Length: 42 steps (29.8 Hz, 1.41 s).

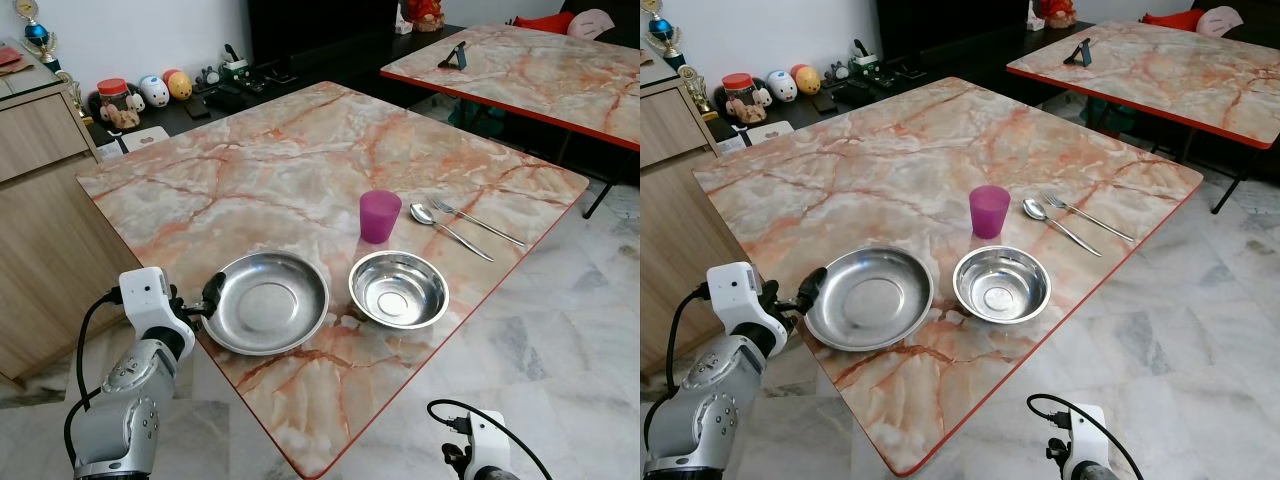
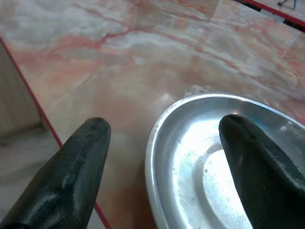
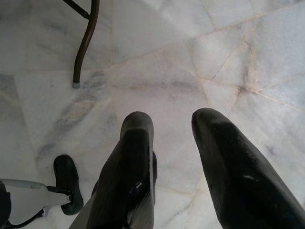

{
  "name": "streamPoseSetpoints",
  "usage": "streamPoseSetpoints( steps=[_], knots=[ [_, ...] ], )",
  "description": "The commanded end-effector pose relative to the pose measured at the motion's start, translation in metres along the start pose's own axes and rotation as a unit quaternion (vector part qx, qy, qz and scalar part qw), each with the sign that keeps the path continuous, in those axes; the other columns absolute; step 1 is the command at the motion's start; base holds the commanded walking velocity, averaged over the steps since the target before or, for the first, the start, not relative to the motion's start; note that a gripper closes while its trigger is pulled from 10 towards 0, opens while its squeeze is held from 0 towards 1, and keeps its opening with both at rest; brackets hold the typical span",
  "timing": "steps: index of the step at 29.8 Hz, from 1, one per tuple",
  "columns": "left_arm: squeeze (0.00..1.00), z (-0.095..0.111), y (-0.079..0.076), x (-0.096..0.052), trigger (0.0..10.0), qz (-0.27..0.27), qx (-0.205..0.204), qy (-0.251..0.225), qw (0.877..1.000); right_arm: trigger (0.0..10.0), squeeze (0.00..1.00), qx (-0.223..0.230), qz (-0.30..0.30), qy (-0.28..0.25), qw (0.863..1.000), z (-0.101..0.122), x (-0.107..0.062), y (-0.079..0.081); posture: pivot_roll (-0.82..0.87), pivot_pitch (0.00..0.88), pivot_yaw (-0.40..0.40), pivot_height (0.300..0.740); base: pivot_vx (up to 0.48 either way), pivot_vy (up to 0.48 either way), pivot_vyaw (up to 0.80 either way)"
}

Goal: Setting the table

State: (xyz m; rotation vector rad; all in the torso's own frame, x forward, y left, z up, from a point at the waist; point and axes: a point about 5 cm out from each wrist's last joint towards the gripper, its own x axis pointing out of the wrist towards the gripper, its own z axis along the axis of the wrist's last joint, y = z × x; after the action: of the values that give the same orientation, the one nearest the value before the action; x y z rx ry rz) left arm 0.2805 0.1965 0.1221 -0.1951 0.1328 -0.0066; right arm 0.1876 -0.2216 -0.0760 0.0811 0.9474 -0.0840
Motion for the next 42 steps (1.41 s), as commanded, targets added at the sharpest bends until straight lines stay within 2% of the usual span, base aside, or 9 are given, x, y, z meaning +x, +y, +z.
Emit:
streamPoseSetpoints(
  steps=[1,2,6,9,12,29,33,42],
  knots=[
    [0.0,-0.003,0.004,-0.001,10.0,0.006,0.036,0.001,0.999,10.0,0.0,-0.002,0.001,0.003,1.0,0.0,0.0,-0.001,-0.01,0.0,0.007,0.707,0.0,0.0,0.0],
    [0.0,-0.006,0.005,-0.001,10.0,0.008,0.047,0.01,0.999,10.0,0.0,-0.001,0.001,0.003,1.0,0.0,0.0,-0.001,-0.01,0.0,0.006,0.707,0.0,0.0,0.0],
    [0.0,-0.007,0.006,0.0,10.0,0.013,0.049,0.009,0.999,10.0,0.0,0.0,0.001,0.003,1.0,0.0,0.0,0.0,-0.02,0.0,0.008,0.707,0.0,0.0,0.0],
    [0.0,-0.006,0.009,0.002,10.0,0.012,0.089,0.005,0.996,10.0,0.0,-0.001,0.001,0.003,1.0,0.0,0.0,-0.001,-0.01,0.0,0.006,0.707,0.0,0.0,0.0],
    [0.0,-0.003,0.01,0.006,10.0,0.015,0.093,0.0,0.996,10.0,0.0,-0.001,0.001,0.003,1.0,0.0,0.0,0.0,-0.02,0.0,0.009,0.707,0.0,0.0,0.0],
    [0.0,-0.007,0.013,0.01,10.0,0.013,0.09,0.011,0.996,10.0,0.0,-0.003,0.003,0.004,1.0,-0.001,0.0,0.0,-0.02,0.0,0.01,0.707,0.0,0.0,0.0],
    [0.0,-0.01,0.012,0.011,10.0,0.011,0.066,0.022,0.998,10.0,0.0,-0.002,0.004,0.003,1.0,-0.001,0.0,0.0,-0.02,0.0,0.011,0.707,0.0,0.0,0.0],
    [0.0,-0.018,0.012,0.013,10.0,0.02,0.06,0.044,0.997,10.0,0.0,-0.002,0.003,0.003,1.0,0.001,0.0,0.0,-0.02,0.0,0.017,0.707,0.0,0.0,0.0]
  ],
)
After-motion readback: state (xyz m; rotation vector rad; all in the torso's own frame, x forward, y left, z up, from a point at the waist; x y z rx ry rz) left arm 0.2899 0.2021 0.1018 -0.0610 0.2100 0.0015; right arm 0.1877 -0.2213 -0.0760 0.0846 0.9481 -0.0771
